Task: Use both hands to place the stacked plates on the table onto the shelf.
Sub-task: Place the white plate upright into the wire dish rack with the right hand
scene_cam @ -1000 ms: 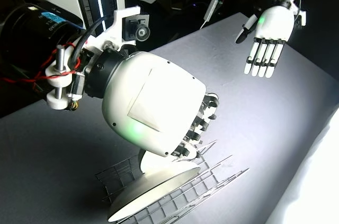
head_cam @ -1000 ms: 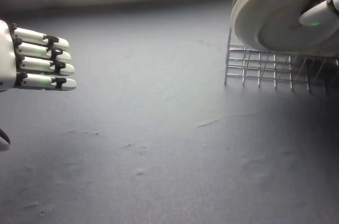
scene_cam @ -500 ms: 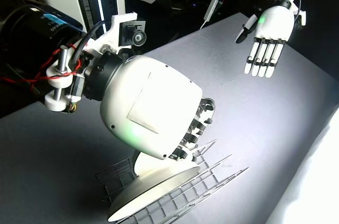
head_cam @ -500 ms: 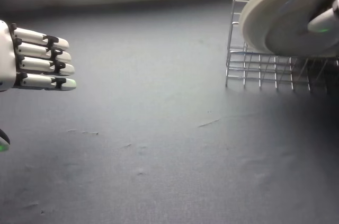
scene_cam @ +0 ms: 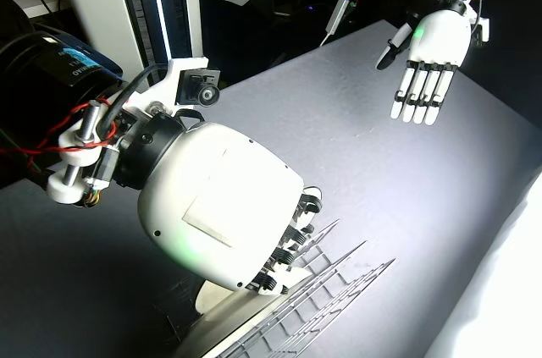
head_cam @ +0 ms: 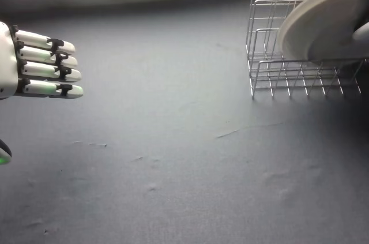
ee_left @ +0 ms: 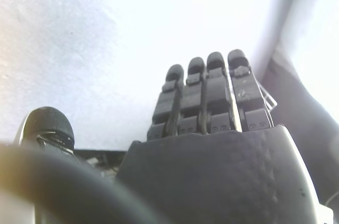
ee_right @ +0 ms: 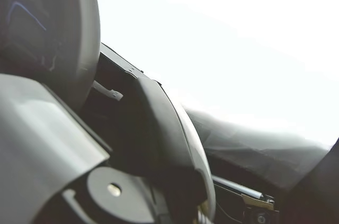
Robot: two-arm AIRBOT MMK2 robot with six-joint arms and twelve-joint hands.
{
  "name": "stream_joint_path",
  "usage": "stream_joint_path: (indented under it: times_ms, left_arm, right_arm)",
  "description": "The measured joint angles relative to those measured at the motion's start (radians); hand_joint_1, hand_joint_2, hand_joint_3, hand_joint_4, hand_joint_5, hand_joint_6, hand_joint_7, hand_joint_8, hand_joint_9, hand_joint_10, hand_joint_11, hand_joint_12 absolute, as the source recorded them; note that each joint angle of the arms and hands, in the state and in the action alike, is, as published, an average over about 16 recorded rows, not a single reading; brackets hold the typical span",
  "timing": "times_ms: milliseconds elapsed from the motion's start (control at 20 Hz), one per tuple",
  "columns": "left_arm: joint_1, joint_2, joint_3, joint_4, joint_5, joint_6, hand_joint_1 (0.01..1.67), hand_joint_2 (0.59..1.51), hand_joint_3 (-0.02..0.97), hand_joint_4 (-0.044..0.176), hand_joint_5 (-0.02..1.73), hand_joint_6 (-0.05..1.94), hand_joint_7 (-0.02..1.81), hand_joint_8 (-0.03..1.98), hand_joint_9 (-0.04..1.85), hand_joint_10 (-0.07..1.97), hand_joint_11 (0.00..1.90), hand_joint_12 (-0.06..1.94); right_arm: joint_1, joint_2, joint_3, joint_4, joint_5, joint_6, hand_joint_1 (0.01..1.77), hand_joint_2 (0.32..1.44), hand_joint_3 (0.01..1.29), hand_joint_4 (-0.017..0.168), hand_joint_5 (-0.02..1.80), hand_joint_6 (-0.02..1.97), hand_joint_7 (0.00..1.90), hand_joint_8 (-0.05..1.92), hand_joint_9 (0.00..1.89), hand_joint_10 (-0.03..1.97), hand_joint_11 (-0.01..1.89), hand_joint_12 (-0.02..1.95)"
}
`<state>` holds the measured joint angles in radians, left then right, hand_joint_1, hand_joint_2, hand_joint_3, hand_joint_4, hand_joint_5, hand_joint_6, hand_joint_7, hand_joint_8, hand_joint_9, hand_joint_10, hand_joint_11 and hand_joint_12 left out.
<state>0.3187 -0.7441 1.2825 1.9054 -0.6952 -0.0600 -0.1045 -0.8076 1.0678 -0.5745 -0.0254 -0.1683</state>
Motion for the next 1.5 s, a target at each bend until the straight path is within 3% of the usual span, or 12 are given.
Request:
stream_joint_path:
  times_ms: [950, 1100, 1500]
  left_arm:
    - [-0.001, -0.002, 0.009, 0.001, -0.003, -0.013, 0.02, 1.052, 0.019, 0.002, 0.01, 0.01, 0.02, 0.01, 0.02, 0.01, 0.01, 0.00]
    - [-0.001, -0.002, 0.011, 0.001, -0.003, -0.017, 0.02, 1.051, 0.019, 0.002, 0.01, 0.01, 0.02, 0.01, 0.02, 0.01, 0.01, 0.00]
    - [-0.001, -0.003, 0.013, 0.001, -0.005, -0.028, 0.01, 1.056, 0.019, 0.002, 0.01, 0.01, 0.01, 0.01, 0.02, 0.01, 0.01, 0.00]
  right_arm:
    - [-0.081, 0.019, -0.020, -0.055, 0.055, -0.012, 1.37, 0.92, 0.01, -0.004, 1.03, 0.75, 1.15, 0.70, 1.02, 0.94, 0.84, 1.12]
    - [-0.085, 0.019, -0.021, -0.056, 0.057, -0.013, 1.35, 0.93, 0.01, -0.002, 1.01, 0.76, 1.12, 0.67, 1.00, 0.82, 0.79, 1.13]
    - [-0.095, 0.020, -0.026, -0.059, 0.074, -0.013, 1.30, 0.97, 0.01, 0.001, 0.91, 0.43, 1.01, 0.32, 0.94, 0.37, 0.62, 1.11]
